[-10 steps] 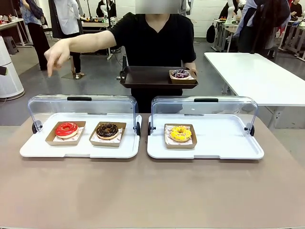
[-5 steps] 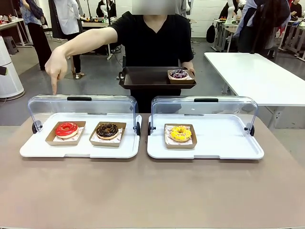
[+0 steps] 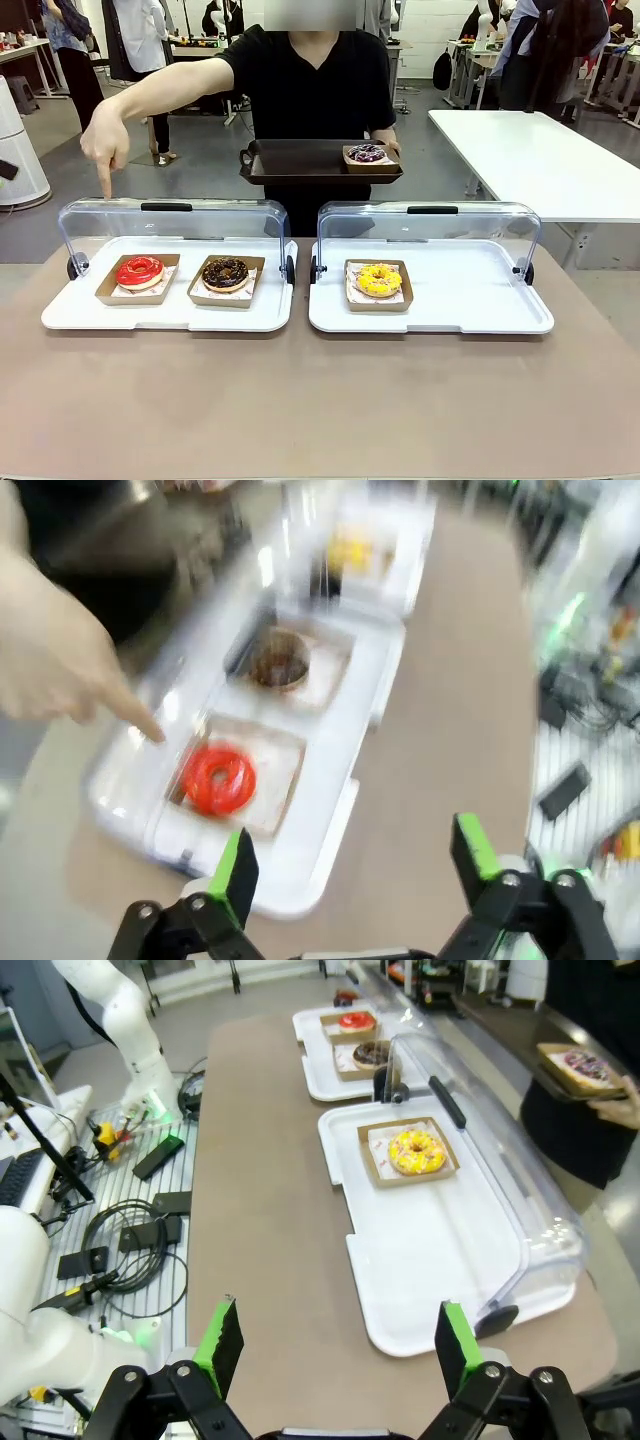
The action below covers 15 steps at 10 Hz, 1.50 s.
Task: Provide the desired donut to the person.
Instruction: Pick up and lift the Paper togo box containing the Donut pointed at by the person.
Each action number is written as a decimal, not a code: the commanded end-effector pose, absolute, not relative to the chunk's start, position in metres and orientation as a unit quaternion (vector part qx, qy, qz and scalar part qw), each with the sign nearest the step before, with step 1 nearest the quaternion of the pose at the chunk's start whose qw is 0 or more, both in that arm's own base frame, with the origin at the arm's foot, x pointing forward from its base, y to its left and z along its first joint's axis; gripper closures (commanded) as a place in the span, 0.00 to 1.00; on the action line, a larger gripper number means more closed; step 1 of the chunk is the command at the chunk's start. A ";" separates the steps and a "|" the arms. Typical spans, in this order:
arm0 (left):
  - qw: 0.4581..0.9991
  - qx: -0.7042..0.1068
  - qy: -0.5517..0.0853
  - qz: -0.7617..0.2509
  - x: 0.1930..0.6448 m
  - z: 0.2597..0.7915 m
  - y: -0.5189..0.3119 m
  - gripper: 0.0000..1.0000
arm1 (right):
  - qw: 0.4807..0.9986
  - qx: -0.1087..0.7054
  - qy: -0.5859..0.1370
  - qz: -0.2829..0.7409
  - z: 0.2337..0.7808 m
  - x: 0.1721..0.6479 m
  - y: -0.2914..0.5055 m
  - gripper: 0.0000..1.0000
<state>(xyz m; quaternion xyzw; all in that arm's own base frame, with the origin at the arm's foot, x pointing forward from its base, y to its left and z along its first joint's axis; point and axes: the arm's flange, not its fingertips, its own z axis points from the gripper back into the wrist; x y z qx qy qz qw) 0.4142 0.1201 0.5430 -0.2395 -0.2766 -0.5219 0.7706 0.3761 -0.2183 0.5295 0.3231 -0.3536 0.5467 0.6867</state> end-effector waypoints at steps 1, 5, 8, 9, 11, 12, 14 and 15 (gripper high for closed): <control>0.781 -0.119 -0.200 -0.580 0.409 0.519 0.093 0.00 | 0.683 0.325 -0.352 0.551 0.529 0.375 -0.220 0.00; 0.751 -0.033 -0.109 -0.651 0.446 0.446 0.046 0.00 | 0.683 0.325 -0.352 0.551 0.529 0.375 -0.220 0.00; 0.722 -0.024 -0.063 -0.688 0.474 0.408 0.014 0.00 | 0.683 0.325 -0.352 0.551 0.529 0.375 -0.220 0.00; 0.717 -0.025 -0.049 -0.695 0.486 0.407 0.008 0.00 | 0.683 0.325 -0.352 0.551 0.529 0.375 -0.220 0.00; 0.712 -0.053 -0.039 -0.699 0.498 0.398 0.008 0.00 | 0.683 0.325 -0.352 0.551 0.529 0.375 -0.220 0.00; 0.709 -0.066 -0.056 -0.699 0.495 0.398 0.009 0.00 | 0.683 0.325 -0.352 0.551 0.529 0.375 -0.220 0.00; 0.712 -0.050 -0.049 -0.699 0.496 0.393 0.005 0.00 | 0.683 0.325 -0.352 0.551 0.529 0.375 -0.220 0.00; 0.712 -0.050 -0.049 -0.699 0.496 0.393 0.005 0.00 | 0.683 0.325 -0.352 0.551 0.529 0.375 -0.220 0.00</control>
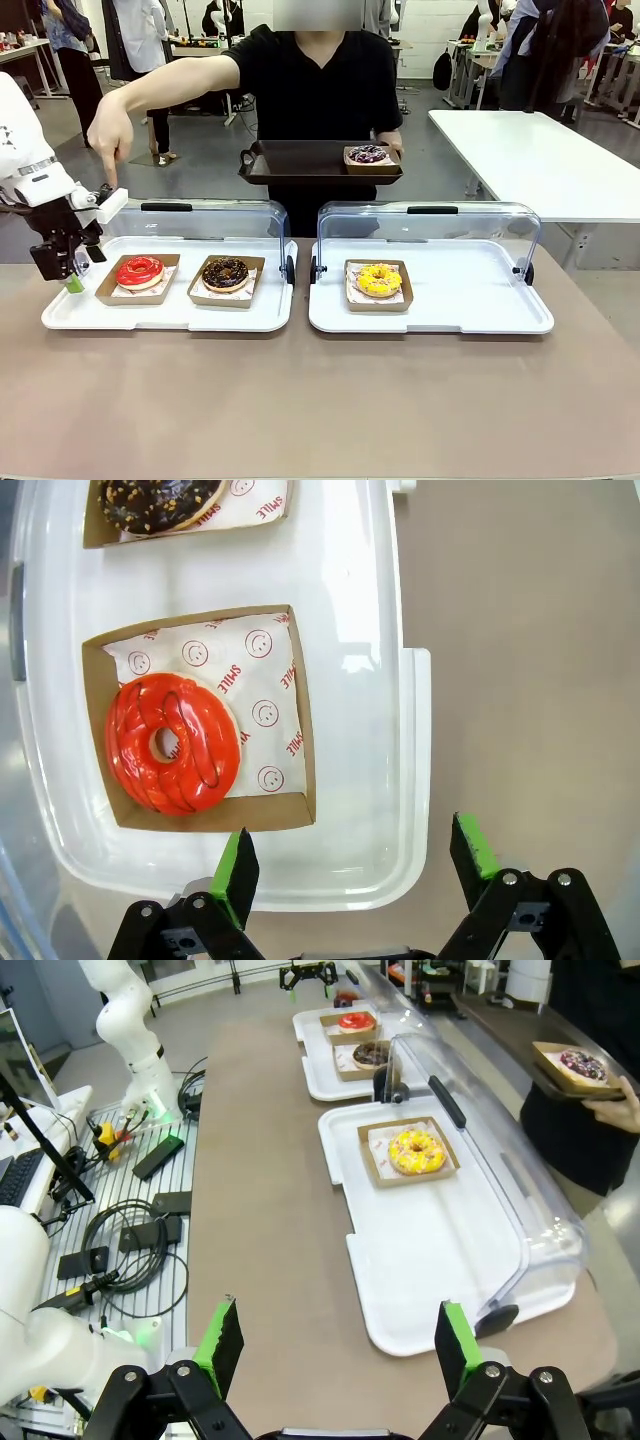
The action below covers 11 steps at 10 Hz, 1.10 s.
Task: Provide the desired donut to the person.
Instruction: Pick up and lift the Paper togo box containing the Donut pointed at by the person.
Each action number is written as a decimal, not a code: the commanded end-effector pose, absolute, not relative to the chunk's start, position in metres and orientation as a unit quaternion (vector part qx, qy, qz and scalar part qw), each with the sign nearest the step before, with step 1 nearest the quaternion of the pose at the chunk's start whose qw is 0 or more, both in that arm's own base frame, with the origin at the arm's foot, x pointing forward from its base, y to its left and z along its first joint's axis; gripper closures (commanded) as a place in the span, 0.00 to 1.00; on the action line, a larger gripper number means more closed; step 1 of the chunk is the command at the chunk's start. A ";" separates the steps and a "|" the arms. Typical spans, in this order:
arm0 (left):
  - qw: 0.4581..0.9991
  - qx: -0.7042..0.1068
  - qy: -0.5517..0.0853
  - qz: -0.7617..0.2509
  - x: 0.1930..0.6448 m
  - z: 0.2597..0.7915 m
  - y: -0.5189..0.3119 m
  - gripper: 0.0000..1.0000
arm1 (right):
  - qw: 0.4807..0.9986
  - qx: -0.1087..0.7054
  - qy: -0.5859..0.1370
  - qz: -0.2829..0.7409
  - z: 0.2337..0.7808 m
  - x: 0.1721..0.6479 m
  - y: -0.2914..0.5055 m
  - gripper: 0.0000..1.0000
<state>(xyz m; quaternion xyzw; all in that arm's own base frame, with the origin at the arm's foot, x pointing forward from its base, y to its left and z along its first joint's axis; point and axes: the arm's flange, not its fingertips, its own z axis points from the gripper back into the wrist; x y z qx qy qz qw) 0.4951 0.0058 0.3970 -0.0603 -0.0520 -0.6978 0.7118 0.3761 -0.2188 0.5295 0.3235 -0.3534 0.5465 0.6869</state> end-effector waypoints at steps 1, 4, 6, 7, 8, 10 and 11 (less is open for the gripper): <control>0.712 -0.050 -0.049 -0.699 0.496 0.393 0.005 0.00 | 0.683 0.325 -0.352 0.551 0.529 0.375 -0.220 0.00; 0.711 -0.060 -0.050 -0.699 0.495 0.395 0.006 0.00 | 0.683 0.325 -0.352 0.551 0.529 0.375 -0.220 0.00; 0.683 -0.046 -0.045 -0.728 0.497 0.370 0.003 0.00 | 0.683 0.325 -0.352 0.551 0.529 0.375 -0.220 0.00; 0.676 -0.032 -0.046 -0.735 0.499 0.365 0.000 0.00 | 0.683 0.325 -0.352 0.551 0.529 0.375 -0.220 0.00; 0.672 -0.024 -0.046 -0.738 0.501 0.359 -0.002 0.00 | 0.683 0.325 -0.352 0.551 0.529 0.375 -0.220 0.00; 0.676 -0.013 -0.050 -0.735 0.504 0.344 -0.006 0.00 | 0.683 0.325 -0.352 0.551 0.529 0.375 -0.220 0.00; 0.679 -0.006 -0.047 -0.733 0.506 0.341 -0.007 0.00 | 0.683 0.325 -0.352 0.551 0.529 0.375 -0.220 0.00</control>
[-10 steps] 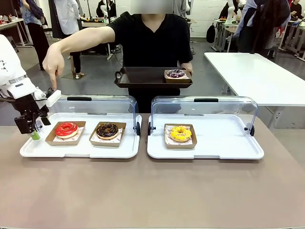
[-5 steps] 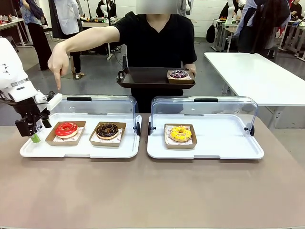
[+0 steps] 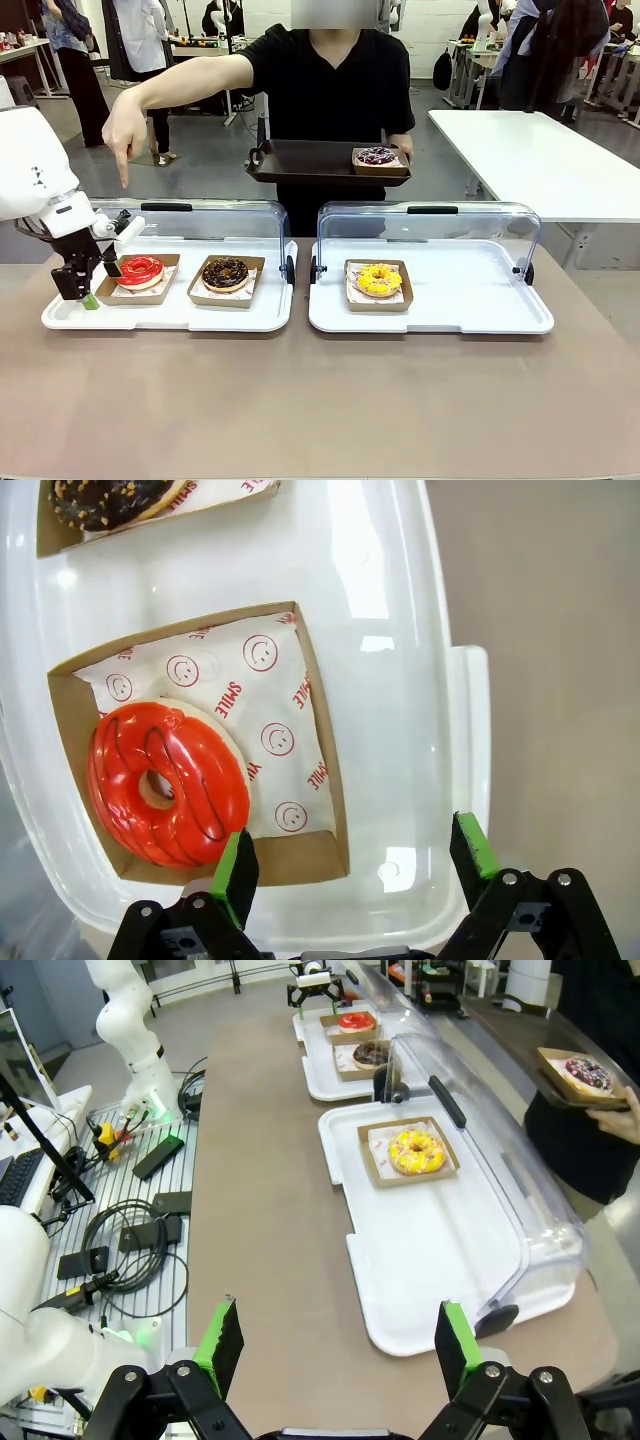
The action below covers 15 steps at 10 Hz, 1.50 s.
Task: Provide the desired donut to the person.
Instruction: Pick up and lift the Paper togo box containing the Donut pointed at by the person.
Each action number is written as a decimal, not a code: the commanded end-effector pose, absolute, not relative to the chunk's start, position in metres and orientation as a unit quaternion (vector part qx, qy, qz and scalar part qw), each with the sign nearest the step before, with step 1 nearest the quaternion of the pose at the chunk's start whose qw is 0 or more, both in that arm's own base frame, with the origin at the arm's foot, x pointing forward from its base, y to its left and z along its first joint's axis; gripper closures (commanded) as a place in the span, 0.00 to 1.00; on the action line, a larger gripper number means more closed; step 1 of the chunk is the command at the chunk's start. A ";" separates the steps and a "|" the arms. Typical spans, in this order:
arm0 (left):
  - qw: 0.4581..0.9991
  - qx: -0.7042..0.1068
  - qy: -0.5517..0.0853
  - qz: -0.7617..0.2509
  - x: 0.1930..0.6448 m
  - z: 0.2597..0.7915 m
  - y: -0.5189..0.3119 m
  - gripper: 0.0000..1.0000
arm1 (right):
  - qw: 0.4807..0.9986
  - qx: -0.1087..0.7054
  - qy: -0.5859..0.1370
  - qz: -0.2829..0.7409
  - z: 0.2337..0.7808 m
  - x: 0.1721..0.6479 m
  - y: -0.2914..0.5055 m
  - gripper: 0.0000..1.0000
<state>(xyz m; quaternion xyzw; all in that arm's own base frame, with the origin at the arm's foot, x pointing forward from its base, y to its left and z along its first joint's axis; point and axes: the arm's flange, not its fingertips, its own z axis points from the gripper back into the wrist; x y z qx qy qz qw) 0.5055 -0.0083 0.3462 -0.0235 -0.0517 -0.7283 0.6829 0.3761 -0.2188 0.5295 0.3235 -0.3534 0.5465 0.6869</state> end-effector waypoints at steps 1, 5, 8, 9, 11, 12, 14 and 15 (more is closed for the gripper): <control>0.679 0.000 -0.044 -0.732 0.506 0.338 -0.007 0.00 | 0.683 0.325 -0.352 0.551 0.529 0.375 -0.220 0.00; 0.682 0.014 -0.051 -0.730 0.505 0.332 -0.003 0.00 | 0.683 0.325 -0.352 0.551 0.529 0.375 -0.220 0.00; 0.681 0.006 -0.053 -0.730 0.498 0.333 -0.002 0.00 | 0.683 0.325 -0.352 0.551 0.529 0.375 -0.220 0.00; 0.677 0.006 -0.053 -0.734 0.497 0.339 -0.002 0.00 | 0.683 0.325 -0.352 0.551 0.529 0.375 -0.220 0.00; 0.680 0.004 -0.060 -0.731 0.493 0.342 0.002 0.00 | 0.683 0.325 -0.352 0.551 0.529 0.375 -0.220 0.00; 0.680 0.004 -0.061 -0.731 0.493 0.341 0.002 0.00 | 0.683 0.325 -0.352 0.551 0.529 0.375 -0.220 0.00; 0.677 0.001 -0.053 -0.734 0.496 0.343 0.003 0.54 | 0.683 0.325 -0.352 0.551 0.529 0.375 -0.220 0.00; 0.679 0.000 -0.048 -0.733 0.494 0.342 0.004 0.93 | 0.683 0.325 -0.352 0.551 0.529 0.375 -0.220 0.00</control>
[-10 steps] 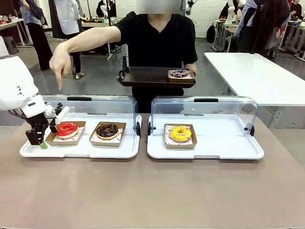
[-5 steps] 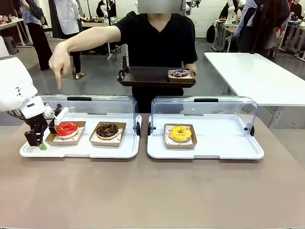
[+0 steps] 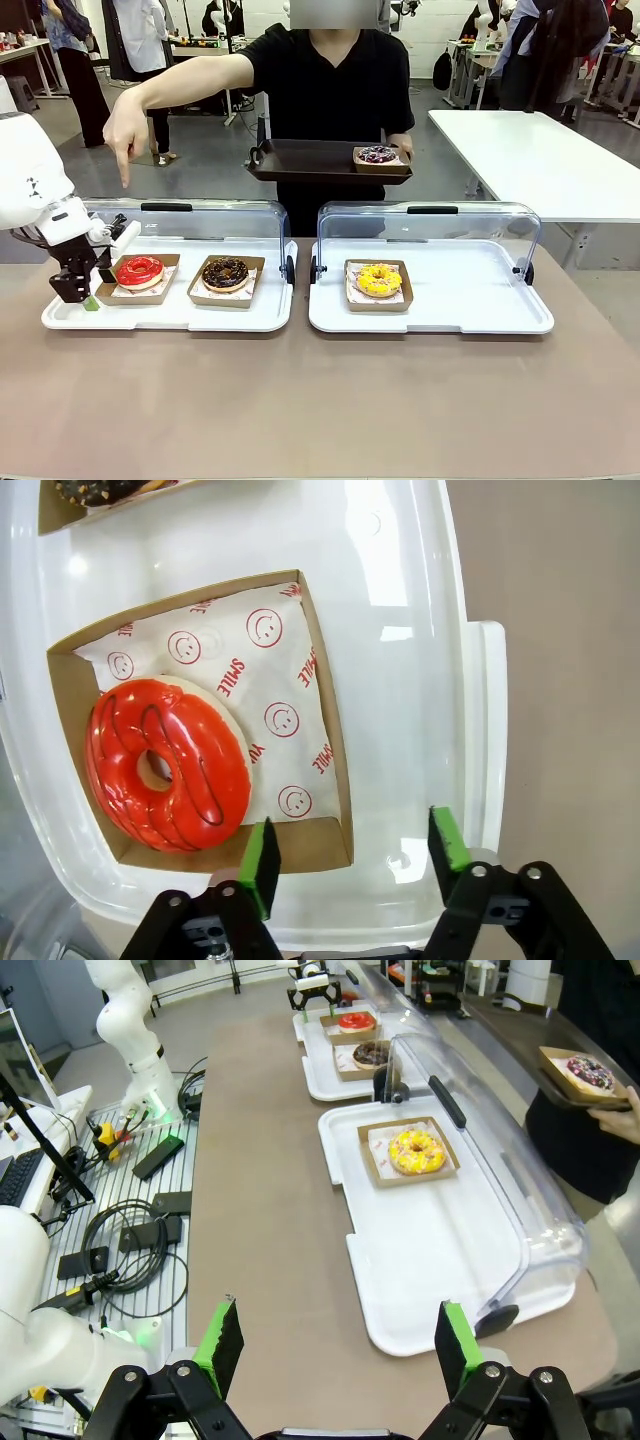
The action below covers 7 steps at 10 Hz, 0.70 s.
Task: Provide the desired donut to the person.
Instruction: Pick up and lift the Paper togo box containing the Donut pointed at by the person.
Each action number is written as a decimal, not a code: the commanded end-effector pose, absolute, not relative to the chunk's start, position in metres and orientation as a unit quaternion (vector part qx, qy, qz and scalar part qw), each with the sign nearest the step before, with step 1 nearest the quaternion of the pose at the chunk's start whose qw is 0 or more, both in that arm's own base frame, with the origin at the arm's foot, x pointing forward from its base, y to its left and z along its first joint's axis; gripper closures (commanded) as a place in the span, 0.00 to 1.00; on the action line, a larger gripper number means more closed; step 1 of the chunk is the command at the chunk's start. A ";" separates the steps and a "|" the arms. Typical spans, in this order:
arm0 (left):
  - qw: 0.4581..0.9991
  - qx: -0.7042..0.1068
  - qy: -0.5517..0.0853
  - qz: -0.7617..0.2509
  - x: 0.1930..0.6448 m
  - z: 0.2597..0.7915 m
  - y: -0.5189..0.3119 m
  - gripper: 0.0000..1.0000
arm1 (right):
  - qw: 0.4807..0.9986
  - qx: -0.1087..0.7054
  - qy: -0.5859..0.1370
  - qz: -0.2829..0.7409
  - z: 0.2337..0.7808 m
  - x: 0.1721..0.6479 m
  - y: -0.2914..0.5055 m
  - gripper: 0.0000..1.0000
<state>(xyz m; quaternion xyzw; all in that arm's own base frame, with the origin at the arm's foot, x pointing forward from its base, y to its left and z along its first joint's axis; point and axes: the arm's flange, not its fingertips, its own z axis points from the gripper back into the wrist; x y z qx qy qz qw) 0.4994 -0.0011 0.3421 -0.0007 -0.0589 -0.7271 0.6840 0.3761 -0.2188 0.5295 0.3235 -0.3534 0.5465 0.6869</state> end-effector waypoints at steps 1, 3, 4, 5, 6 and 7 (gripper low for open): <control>0.681 -0.004 -0.040 -0.731 0.494 0.339 0.005 1.00 | 0.683 0.325 -0.352 0.551 0.529 0.375 -0.220 0.00; 0.681 -0.010 -0.026 -0.732 0.499 0.335 0.005 1.00 | 0.683 0.325 -0.352 0.551 0.529 0.375 -0.220 0.00; 0.680 -0.015 -0.024 -0.732 0.499 0.333 0.005 0.89 | 0.683 0.325 -0.352 0.551 0.529 0.375 -0.220 0.00; 0.681 -0.017 -0.023 -0.732 0.498 0.332 0.005 0.97 | 0.683 0.325 -0.352 0.551 0.529 0.375 -0.220 0.00; 0.680 -0.018 -0.022 -0.733 0.498 0.332 0.005 1.00 | 0.683 0.325 -0.352 0.551 0.529 0.375 -0.220 0.00; 0.680 -0.018 -0.020 -0.733 0.500 0.333 0.005 1.00 | 0.683 0.325 -0.352 0.551 0.529 0.375 -0.220 0.00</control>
